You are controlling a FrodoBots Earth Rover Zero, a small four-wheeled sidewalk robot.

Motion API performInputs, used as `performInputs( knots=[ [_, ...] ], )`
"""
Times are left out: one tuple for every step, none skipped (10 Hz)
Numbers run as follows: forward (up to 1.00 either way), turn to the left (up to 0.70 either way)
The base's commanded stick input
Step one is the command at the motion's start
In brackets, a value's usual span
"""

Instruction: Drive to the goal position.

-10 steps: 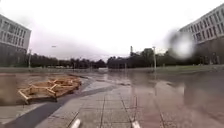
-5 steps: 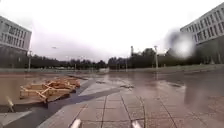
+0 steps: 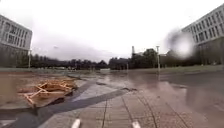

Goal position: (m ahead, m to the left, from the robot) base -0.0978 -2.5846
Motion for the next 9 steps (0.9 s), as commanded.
performInputs(
  knots=[
    [0.7,0.0],
    [0.7,0.0],
    [0.7,0.0],
    [0.7,0.0],
    [0.7,0.0],
    [0.7,0.0],
    [0.7,0.0],
    [0.7,0.0],
    [0.7,0.0]
  ],
)
